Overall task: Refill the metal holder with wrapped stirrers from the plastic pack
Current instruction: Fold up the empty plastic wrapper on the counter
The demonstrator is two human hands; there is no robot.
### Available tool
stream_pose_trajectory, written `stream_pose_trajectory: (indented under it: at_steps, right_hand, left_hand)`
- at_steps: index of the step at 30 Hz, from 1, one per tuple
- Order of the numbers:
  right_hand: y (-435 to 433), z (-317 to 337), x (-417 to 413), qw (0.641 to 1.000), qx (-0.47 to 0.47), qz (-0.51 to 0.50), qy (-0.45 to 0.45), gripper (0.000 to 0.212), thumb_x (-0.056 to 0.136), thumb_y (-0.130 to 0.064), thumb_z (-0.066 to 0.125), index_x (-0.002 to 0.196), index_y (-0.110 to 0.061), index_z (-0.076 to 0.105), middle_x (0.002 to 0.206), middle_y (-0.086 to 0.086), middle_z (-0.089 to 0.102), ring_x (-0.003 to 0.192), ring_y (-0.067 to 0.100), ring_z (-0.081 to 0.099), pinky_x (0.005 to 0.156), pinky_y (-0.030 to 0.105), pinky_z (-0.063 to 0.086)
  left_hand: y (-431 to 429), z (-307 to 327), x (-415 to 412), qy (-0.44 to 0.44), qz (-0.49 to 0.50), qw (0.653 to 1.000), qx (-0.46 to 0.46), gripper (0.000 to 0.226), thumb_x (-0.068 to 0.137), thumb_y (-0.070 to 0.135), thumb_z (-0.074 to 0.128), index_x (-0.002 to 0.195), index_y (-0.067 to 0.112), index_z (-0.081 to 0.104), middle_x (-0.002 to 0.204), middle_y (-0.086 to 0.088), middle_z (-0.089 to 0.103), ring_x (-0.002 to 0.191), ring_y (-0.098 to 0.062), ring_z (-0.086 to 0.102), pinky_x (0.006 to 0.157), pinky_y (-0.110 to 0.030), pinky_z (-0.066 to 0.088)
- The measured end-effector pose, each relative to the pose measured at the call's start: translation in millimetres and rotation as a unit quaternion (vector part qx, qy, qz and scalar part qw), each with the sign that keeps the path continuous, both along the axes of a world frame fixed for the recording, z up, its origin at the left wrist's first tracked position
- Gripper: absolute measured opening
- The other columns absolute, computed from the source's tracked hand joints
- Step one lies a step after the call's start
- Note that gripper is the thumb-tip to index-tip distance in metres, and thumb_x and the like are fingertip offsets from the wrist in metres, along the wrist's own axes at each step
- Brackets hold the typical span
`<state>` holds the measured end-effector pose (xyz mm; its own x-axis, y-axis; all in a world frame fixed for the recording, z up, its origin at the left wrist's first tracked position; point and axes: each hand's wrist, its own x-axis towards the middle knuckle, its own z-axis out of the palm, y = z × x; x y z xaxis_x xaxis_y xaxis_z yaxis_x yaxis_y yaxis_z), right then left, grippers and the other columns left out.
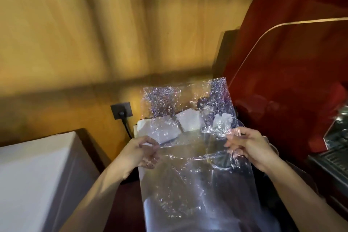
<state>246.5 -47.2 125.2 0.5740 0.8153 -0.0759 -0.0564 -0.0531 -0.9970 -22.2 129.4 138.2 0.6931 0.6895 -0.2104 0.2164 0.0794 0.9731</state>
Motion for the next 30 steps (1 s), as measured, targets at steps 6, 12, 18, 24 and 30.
stream_pose_trajectory:
  at_steps: [6,12,18,24,30]
  right_hand:
    - [2.7,-10.5,-3.8,0.999,0.024,0.018,0.019,0.008,0.072,-0.014,0.068,0.077,-0.009,0.064,0.061,0.011,0.071,0.046,0.019,0.064,0.040,0.021,0.050]
    - [6.0,-15.9,-2.6,0.996,0.068,0.041,0.035,0.011,0.070,-0.011,0.068,0.079,-0.007,0.068,0.065,0.013,0.071,0.047,0.018,0.062,0.041,0.021,0.048]
    - [4.2,-19.8,-0.4,0.993,0.075,0.077,0.050,0.021,0.069,-0.008,0.068,0.089,-0.002,0.069,0.069,0.016,0.072,0.053,0.021,0.066,0.045,0.023,0.053]
    - [-2.2,-20.2,1.8,0.989,0.066,0.108,0.073,0.019,0.073,0.001,0.059,0.089,0.001,0.071,0.075,0.017,0.074,0.061,0.020,0.070,0.055,0.022,0.057]
    - [-4.7,-22.7,-0.4,0.992,0.059,0.094,0.057,0.032,0.073,0.021,0.054,0.057,-0.001,0.070,0.065,0.013,0.072,0.061,0.018,0.070,0.058,0.022,0.057]
  left_hand:
    - [-0.2,-9.2,-11.1,-0.011,0.023,0.997,0.067,0.023,0.085,0.011,0.063,0.064,0.007,0.053,0.038,0.002,0.054,0.032,-0.010,0.043,0.034,-0.017,0.033]
    - [1.9,-15.3,-21.0,-0.059,0.002,0.994,0.096,0.013,0.087,0.002,0.057,0.080,-0.008,0.060,0.047,0.001,0.061,0.034,-0.007,0.045,0.035,-0.015,0.036]
    - [7.0,-20.2,-32.5,-0.082,-0.033,0.990,0.107,0.022,0.079,0.010,0.060,0.090,-0.008,0.058,0.058,-0.005,0.068,0.042,-0.006,0.056,0.042,-0.016,0.045]
    - [9.1,-29.7,-34.5,-0.124,0.004,0.988,0.095,0.020,0.085,-0.011,0.050,0.078,0.002,0.063,0.059,-0.005,0.069,0.050,-0.011,0.060,0.047,-0.016,0.048]
    - [5.6,-32.7,-33.0,-0.139,0.033,0.984,0.107,0.049,0.067,-0.028,0.043,0.040,0.009,0.060,0.059,-0.015,0.064,0.057,-0.020,0.061,0.051,-0.019,0.049]
